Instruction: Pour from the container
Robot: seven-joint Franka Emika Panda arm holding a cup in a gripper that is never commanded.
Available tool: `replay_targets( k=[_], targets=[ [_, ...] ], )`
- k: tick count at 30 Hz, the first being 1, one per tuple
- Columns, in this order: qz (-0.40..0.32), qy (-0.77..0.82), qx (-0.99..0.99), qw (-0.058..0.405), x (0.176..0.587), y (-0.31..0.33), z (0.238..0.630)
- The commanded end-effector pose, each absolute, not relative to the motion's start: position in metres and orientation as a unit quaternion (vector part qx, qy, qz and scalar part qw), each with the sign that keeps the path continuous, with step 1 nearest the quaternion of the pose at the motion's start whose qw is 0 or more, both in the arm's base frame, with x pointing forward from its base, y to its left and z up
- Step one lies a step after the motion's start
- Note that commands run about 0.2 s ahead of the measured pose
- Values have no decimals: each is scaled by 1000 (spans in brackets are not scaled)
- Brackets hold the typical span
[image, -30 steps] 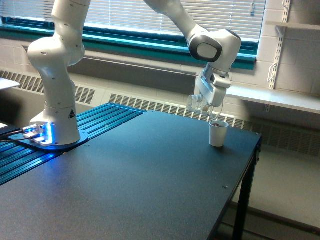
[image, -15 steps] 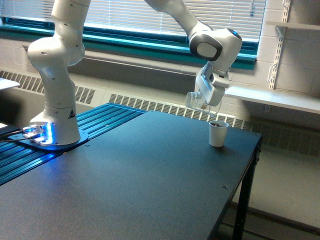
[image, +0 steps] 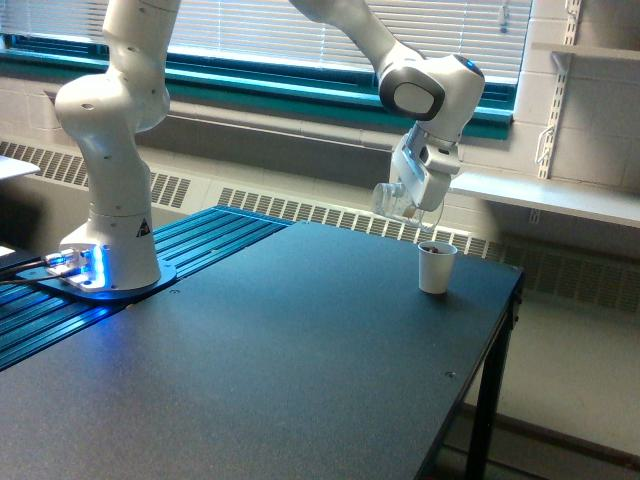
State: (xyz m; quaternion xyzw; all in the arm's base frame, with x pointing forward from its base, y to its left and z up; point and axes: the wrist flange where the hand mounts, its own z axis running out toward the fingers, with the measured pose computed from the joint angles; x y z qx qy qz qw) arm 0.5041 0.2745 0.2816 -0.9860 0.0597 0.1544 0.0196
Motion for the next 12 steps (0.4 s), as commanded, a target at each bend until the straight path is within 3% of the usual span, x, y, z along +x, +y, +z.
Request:
replay_targets(
  k=[1,12],
  targets=[
    [131,63,-989,34,507,273,298],
    [111,70,-991,38,504,267,302]
  ],
)
